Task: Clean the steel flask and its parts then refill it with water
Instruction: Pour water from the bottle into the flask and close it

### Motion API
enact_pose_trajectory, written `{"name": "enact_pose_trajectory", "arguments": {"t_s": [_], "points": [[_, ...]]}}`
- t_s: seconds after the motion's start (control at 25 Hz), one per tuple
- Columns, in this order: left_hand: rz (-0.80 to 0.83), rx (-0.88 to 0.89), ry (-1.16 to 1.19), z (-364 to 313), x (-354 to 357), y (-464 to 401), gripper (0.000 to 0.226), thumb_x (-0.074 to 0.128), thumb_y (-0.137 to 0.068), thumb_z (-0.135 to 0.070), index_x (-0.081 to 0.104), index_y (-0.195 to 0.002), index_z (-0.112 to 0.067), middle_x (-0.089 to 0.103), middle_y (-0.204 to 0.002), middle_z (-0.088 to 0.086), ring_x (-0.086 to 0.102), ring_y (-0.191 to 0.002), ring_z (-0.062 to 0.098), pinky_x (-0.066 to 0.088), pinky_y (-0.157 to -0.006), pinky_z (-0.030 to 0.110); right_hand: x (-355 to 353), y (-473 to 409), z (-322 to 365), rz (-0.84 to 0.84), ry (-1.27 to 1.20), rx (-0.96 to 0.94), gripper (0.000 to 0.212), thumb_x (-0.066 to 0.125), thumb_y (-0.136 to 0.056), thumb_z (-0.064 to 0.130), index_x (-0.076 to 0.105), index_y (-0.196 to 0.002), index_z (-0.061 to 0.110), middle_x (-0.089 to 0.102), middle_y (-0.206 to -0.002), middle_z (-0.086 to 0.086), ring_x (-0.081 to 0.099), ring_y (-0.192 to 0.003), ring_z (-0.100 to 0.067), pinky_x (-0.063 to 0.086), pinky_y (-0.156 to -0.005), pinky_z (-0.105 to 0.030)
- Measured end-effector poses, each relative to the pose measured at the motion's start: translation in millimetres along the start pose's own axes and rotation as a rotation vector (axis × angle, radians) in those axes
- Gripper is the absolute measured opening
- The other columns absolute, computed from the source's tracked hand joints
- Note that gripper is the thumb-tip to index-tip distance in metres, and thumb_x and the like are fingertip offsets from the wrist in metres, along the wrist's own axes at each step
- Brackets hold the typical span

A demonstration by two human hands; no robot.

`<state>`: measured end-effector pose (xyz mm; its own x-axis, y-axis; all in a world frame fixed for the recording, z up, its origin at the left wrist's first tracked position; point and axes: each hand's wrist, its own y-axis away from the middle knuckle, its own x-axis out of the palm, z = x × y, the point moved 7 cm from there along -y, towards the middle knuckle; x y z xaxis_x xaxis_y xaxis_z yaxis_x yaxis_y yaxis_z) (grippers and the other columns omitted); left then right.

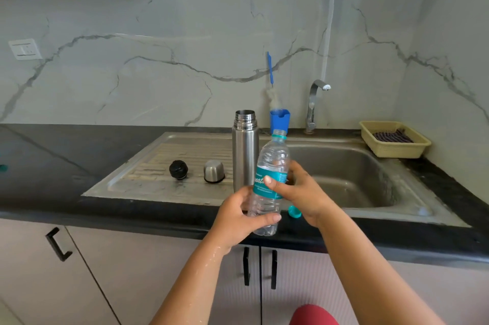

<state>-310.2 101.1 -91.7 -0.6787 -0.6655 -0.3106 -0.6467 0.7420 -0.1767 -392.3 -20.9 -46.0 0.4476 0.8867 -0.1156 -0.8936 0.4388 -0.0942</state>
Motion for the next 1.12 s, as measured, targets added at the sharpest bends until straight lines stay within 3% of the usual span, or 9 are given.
{"name": "enact_pose_trajectory", "arguments": {"t_s": [0.12, 0.24, 0.44, 0.52, 0.64, 0.72, 0.84, 1.0, 1.12], "points": [[-0.055, -0.034, 0.035, 6, -8, 8, 0.056, 0.089, -0.068, -0.029, 0.059, -0.114, -0.037, 0.071, -0.108, -0.018, 0.065, -0.1, -0.004, 0.052, -0.082, 0.019, -17, -3, -4, -0.08, 0.146, 0.041, 0.067, 0.041, -0.081, 0.071, 0.057, -0.126, 0.024, 0.064, -0.119, 0.004, 0.06, -0.107, -0.014, 0.046, -0.086, -0.029], [-0.091, -0.063, 0.091, 13, -18, 18, 0.051, 0.089, -0.07, -0.022, 0.061, -0.112, -0.033, 0.073, -0.104, -0.018, 0.067, -0.099, -0.001, 0.051, -0.078, 0.017, -35, -8, -31, -0.077, 0.777, 0.121, 0.045, 0.06, -0.091, 0.045, 0.061, -0.127, 0.019, 0.062, -0.122, 0.001, 0.057, -0.106, -0.016, 0.042, -0.088, -0.025], [-0.123, -0.077, 0.08, 10, -25, 25, 0.051, 0.088, -0.07, -0.02, 0.06, -0.11, -0.036, 0.072, -0.102, -0.019, 0.066, -0.096, -0.006, 0.051, -0.072, 0.014, -31, -9, -53, -0.102, 1.015, 0.129, 0.024, 0.062, -0.092, 0.024, 0.068, -0.116, 0.021, 0.066, -0.115, -0.004, 0.062, -0.099, -0.021, 0.049, -0.089, -0.027], [-0.124, -0.07, 0.081, 8, -28, 26, 0.051, 0.088, -0.071, -0.02, 0.06, -0.11, -0.035, 0.072, -0.102, -0.019, 0.066, -0.096, -0.006, 0.051, -0.07, 0.013, -34, -10, -43, -0.183, 0.914, 0.071, 0.024, 0.06, -0.094, 0.021, 0.068, -0.117, 0.02, 0.068, -0.111, -0.004, 0.064, -0.093, -0.019, 0.05, -0.084, -0.025], [-0.118, -0.068, 0.029, 9, -32, 30, 0.052, 0.089, -0.07, -0.025, 0.06, -0.111, -0.037, 0.071, -0.105, -0.021, 0.065, -0.1, -0.004, 0.053, -0.078, 0.017, -38, -3, -14, -0.289, 0.407, -0.022, 0.019, 0.065, -0.091, 0.023, 0.066, -0.109, 0.024, 0.072, -0.094, 0.001, 0.066, -0.07, -0.009, 0.052, -0.064, -0.021], [-0.119, -0.062, -0.01, 10, -35, 32, 0.055, 0.09, -0.067, -0.029, 0.06, -0.112, -0.04, 0.07, -0.107, -0.021, 0.064, -0.101, -0.004, 0.054, -0.082, 0.022, -39, -4, 12, -0.341, 0.133, -0.089, 0.018, 0.07, -0.086, 0.027, 0.067, -0.103, 0.022, 0.074, -0.089, 0.001, 0.069, -0.072, -0.009, 0.057, -0.069, -0.024], [-0.115, -0.052, -0.054, 6, -39, 33, 0.052, 0.09, -0.068, -0.029, 0.059, -0.108, -0.043, 0.069, -0.104, -0.023, 0.062, -0.098, -0.009, 0.051, -0.075, 0.016, -31, -10, 51, -0.302, -0.15, -0.18, 0.017, 0.061, -0.091, 0.031, 0.07, -0.103, 0.023, 0.07, -0.103, -0.003, 0.072, -0.086, -0.015, 0.058, -0.082, -0.03], [-0.109, -0.027, -0.09, 4, -43, 36, 0.052, 0.089, -0.069, -0.029, 0.06, -0.11, -0.04, 0.069, -0.104, -0.021, 0.061, -0.096, -0.013, 0.05, -0.068, 0.011, -19, -14, 77, -0.15, -0.024, -0.353, 0.02, 0.057, -0.094, 0.012, 0.069, -0.103, 0.025, 0.069, -0.107, -0.003, 0.068, -0.1, -0.018, 0.056, -0.082, -0.022], [-0.1, -0.013, -0.119, 3, -47, 38, 0.052, 0.089, -0.069, -0.029, 0.061, -0.112, -0.038, 0.069, -0.105, -0.019, 0.061, -0.096, -0.013, 0.05, -0.065, 0.01, -15, -18, 75, -0.043, 0.226, -0.374, 0.022, 0.06, -0.092, 0.018, 0.068, -0.107, 0.033, 0.07, -0.106, 0.005, 0.065, -0.104, -0.014, 0.053, -0.09, -0.027]]}}
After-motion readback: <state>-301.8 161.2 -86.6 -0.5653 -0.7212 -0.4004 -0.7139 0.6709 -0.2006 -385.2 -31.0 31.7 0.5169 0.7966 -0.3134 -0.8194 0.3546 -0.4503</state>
